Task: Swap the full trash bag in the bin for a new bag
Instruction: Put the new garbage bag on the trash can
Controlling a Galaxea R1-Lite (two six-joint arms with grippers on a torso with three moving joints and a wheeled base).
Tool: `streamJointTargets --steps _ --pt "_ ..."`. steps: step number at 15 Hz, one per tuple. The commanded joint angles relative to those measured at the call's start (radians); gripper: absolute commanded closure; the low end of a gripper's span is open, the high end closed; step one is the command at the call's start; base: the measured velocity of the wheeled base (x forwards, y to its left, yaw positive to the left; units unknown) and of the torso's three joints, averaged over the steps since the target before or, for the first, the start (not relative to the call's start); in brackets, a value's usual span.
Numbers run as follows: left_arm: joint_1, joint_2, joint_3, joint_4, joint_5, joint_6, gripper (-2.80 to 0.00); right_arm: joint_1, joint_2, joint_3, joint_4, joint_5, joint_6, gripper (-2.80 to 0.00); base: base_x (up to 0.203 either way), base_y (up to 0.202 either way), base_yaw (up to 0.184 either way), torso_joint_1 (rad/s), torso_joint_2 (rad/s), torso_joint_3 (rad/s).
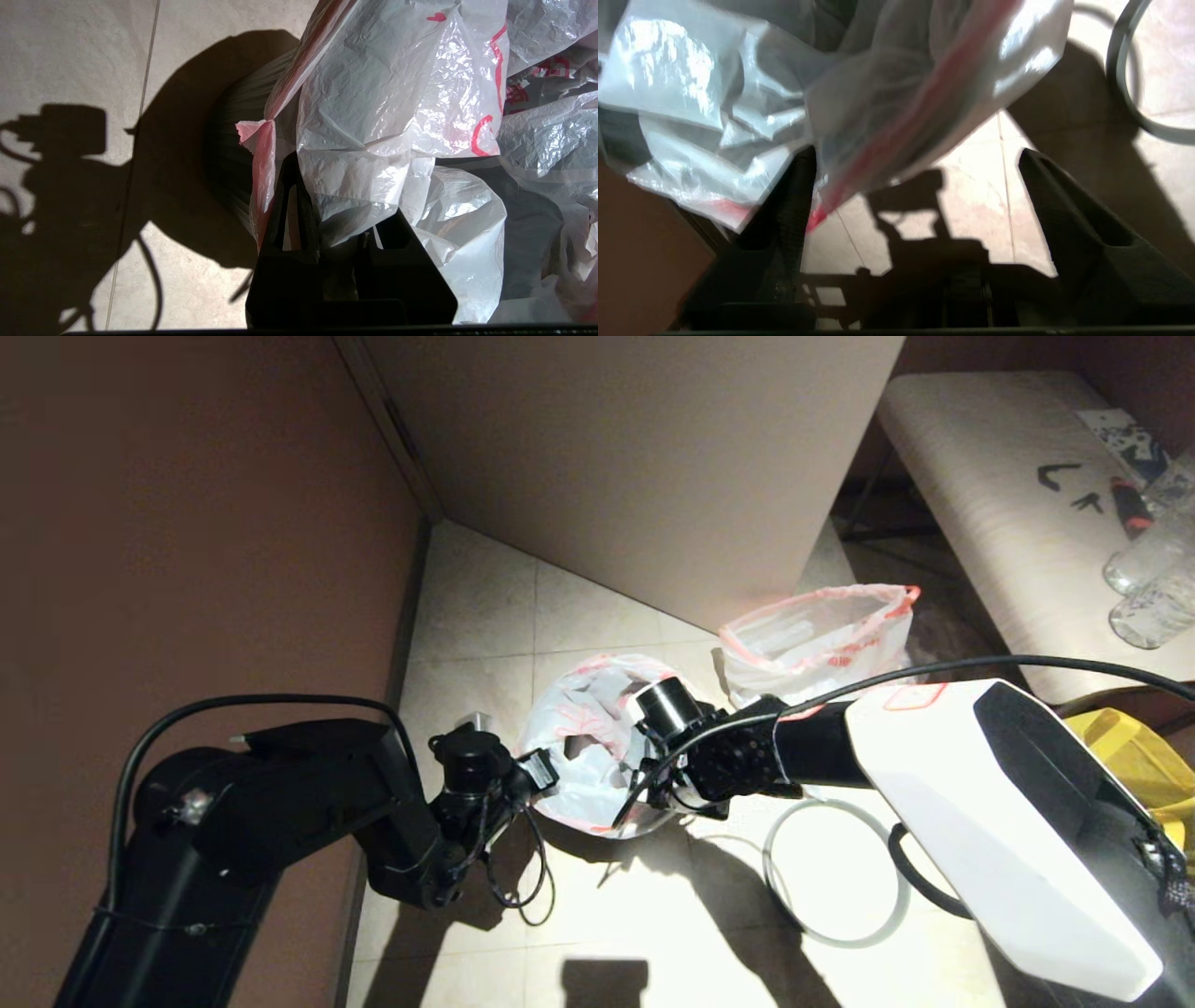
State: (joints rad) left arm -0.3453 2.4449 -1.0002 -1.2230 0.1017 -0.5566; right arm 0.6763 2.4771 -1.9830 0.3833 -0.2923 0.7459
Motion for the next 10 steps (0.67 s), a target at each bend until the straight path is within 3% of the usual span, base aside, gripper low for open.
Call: streamJointTargets --steps 1,10 --pt "0.000 0.003 0.000 -0.015 0.001 -0.003 0.00 -0.009 0.015 0.000 -0.015 -0.002 0.000 0.00 0.000 0.000 0.000 0.000 0.00 0.000" --pt "0.000 0.006 0.002 -0.032 0.004 -0.003 0.00 -0.030 0.037 0.003 -0.056 -0.035 -0.036 0.00 0.000 0.000 0.000 0.000 0.00 0.000"
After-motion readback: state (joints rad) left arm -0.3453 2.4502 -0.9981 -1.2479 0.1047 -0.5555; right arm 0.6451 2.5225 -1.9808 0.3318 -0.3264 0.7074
